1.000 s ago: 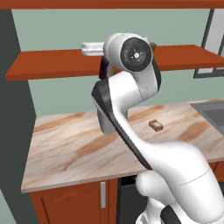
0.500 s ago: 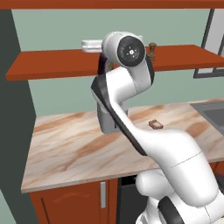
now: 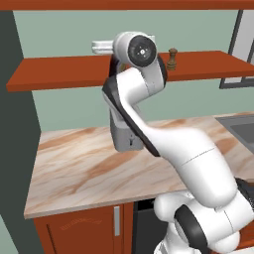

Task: There are various items on the counter. Only move the condiments/shakers into the cabinet.

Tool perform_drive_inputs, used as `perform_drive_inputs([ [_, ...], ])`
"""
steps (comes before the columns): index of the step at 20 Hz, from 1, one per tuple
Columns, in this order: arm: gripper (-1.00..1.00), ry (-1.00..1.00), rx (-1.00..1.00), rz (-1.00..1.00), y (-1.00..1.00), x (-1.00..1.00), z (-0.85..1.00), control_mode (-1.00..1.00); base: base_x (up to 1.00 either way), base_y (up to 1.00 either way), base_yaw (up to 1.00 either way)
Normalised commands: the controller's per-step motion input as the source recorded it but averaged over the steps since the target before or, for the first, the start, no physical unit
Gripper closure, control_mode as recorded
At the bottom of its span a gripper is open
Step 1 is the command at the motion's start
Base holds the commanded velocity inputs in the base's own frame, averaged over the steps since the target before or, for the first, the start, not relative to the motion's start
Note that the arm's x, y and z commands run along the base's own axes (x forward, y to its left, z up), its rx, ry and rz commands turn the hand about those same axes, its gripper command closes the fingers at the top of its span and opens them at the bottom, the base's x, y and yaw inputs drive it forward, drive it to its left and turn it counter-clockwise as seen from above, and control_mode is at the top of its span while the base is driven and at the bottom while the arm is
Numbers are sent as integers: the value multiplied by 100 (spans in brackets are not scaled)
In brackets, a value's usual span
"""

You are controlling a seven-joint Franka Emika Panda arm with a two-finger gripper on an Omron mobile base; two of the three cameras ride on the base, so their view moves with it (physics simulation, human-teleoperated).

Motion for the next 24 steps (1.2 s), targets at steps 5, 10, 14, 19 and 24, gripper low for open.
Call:
perform_drive_inputs([
  [5, 100, 0, -4, 0, 0, 53, 0, -100, 0, 0, 0],
  [10, 100, 1, -4, 0, 0, 57, 0, -100, 0, 0, 0],
  [14, 100, 4, -1, 0, 0, 51, 0, -100, 0, 0, 0],
  [19, 100, 9, 0, 0, -10, 38, 0, -100, 0, 0, 0],
  [24, 100, 3, 0, 2, -16, 32, 0, -100, 0, 0, 0],
])
